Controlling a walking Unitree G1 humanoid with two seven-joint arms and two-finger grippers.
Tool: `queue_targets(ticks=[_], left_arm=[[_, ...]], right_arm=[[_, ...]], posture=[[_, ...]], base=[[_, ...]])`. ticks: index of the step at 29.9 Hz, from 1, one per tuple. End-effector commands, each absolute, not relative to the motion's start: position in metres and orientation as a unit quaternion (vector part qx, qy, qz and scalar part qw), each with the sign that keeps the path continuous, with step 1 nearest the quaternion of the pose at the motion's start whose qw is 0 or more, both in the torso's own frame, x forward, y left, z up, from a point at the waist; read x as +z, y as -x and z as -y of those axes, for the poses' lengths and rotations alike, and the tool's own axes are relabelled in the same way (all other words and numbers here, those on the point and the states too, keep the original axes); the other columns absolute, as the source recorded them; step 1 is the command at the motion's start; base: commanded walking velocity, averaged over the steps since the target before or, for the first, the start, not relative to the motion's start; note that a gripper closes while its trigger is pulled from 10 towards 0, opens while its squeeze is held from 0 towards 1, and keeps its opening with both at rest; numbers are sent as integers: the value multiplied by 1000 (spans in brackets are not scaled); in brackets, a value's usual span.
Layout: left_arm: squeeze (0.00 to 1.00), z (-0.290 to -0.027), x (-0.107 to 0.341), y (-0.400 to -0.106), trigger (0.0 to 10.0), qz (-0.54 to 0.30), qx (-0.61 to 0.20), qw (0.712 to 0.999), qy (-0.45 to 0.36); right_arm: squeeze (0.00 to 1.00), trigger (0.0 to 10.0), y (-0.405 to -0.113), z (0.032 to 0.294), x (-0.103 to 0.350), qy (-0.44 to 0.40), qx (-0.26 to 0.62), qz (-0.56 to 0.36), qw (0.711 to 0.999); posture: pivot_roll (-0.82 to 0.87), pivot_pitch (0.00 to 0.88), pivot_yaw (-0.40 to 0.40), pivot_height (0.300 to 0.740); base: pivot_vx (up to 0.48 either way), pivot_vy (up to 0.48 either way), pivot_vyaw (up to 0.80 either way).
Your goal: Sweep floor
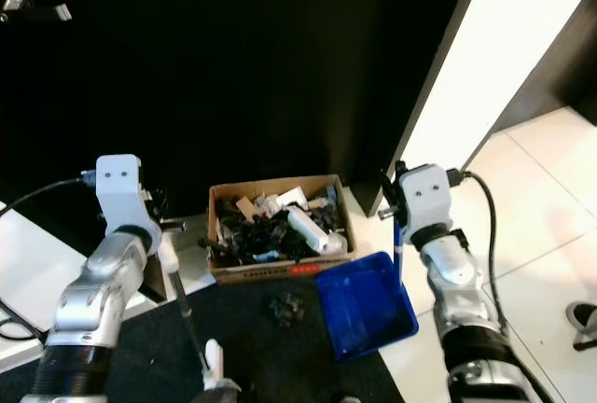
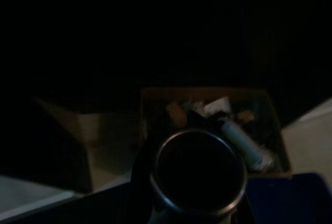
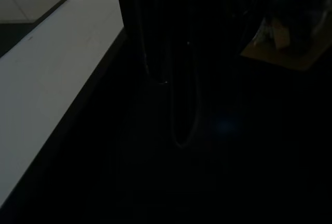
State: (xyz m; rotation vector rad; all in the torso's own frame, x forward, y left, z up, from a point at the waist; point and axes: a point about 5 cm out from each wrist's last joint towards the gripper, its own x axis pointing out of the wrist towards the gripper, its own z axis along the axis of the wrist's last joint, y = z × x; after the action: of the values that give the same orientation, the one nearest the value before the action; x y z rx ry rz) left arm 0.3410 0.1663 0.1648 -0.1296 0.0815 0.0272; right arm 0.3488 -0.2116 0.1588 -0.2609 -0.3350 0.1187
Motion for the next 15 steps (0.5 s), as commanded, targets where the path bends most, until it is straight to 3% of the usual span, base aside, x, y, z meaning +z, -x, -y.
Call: queue_targets(ticks=[1,7,15], left_arm=[[0,-169,166,-342,10000,-24,23,996,81],[0,-176,182,-357,10000,17,31,995,95],[0,-168,165,-367,10000,-14,35,990,136]], right_arm=[[0,10000,-347,209,164,113,43,194,973],[0,10000,-352,191,171,66,30,215,974],[0,10000,-353,170,159,70,54,200,976]], posture=[[100,297,76,740],[104,298,77,740],[98,298,74,740]], base=[[0,0,0],[0,0,0],[0,0,0]])
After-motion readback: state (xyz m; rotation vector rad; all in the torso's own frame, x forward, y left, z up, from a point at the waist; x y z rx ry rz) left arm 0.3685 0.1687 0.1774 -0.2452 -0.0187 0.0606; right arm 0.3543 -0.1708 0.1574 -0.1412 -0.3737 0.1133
